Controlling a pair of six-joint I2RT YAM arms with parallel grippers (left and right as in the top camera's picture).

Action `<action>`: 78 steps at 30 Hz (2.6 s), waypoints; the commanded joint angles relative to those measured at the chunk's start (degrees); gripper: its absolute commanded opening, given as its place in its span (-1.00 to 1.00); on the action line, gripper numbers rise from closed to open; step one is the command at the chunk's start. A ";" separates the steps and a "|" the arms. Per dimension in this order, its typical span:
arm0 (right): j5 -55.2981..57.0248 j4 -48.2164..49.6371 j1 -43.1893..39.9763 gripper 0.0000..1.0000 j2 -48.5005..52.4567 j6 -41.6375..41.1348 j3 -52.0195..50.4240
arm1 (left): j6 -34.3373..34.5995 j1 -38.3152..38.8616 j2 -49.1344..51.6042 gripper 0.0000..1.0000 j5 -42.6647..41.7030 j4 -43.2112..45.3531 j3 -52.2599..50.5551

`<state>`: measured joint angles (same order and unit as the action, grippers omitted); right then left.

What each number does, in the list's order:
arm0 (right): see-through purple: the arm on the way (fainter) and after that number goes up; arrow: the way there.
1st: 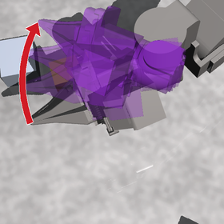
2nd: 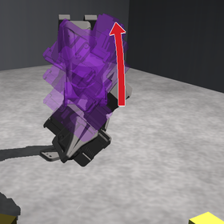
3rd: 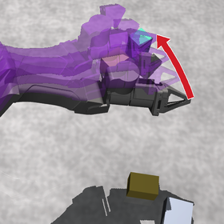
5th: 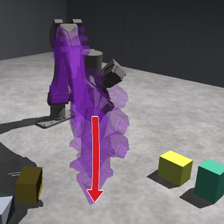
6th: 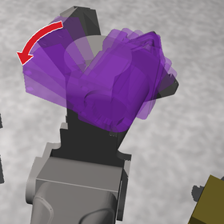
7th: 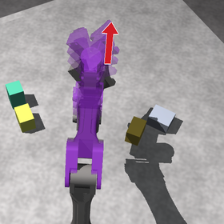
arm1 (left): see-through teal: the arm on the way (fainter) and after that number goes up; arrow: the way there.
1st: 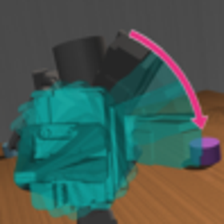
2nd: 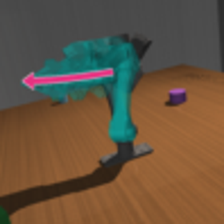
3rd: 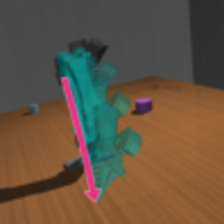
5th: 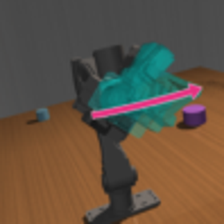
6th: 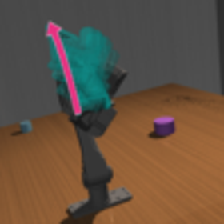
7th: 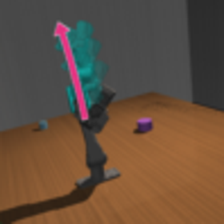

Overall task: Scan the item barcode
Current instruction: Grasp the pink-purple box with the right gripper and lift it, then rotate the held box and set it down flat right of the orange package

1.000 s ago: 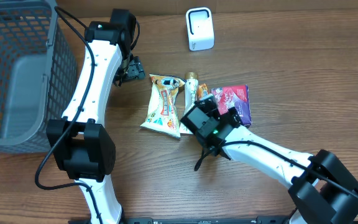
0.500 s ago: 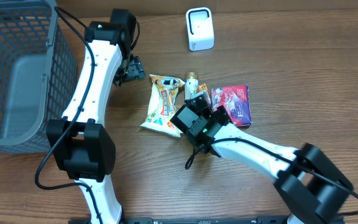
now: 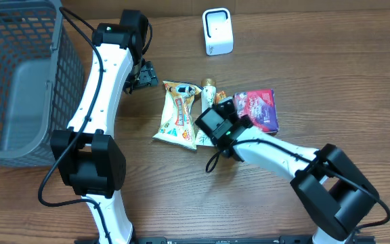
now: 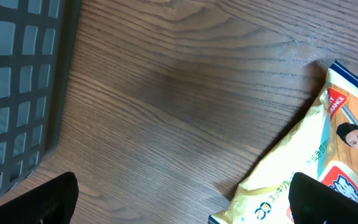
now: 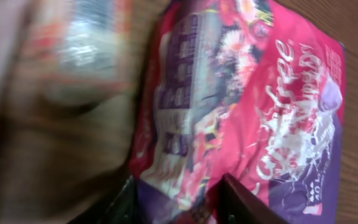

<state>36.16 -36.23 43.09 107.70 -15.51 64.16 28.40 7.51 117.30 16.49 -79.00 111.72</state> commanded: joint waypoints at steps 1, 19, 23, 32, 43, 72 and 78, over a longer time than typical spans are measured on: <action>-4.22 -0.20 -2.69 -0.32 1.95 -1.22 -0.20 | 0.81 0.39 0.44 1.00 0.02 0.17 0.17; -23.08 -23.85 -10.38 -0.93 -0.90 -3.78 27.45 | 0.81 0.39 0.44 0.99 -0.02 0.20 0.17; -45.31 -25.92 -17.66 -0.93 -0.90 2.01 29.46 | 0.81 0.39 0.44 1.00 -0.02 0.20 0.17; -79.69 -25.62 -37.48 -0.92 -0.85 7.56 26.29 | 0.81 0.39 0.44 1.00 -0.02 0.22 0.17; -94.03 -19.74 -52.70 -0.93 -0.79 9.57 12.57 | 0.81 0.39 0.44 1.00 -0.02 0.22 0.17; -55.12 -22.80 -56.94 1.00 -0.76 5.22 18.08 | 0.81 0.39 0.44 0.99 -0.02 0.22 0.17; -61.00 -16.28 -56.63 1.00 -0.76 5.03 12.63 | 0.81 0.39 0.44 0.99 -0.02 0.22 0.17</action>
<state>-20.43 -54.63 -14.13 108.16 -10.57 79.37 28.40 7.51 117.30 16.49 -78.78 111.72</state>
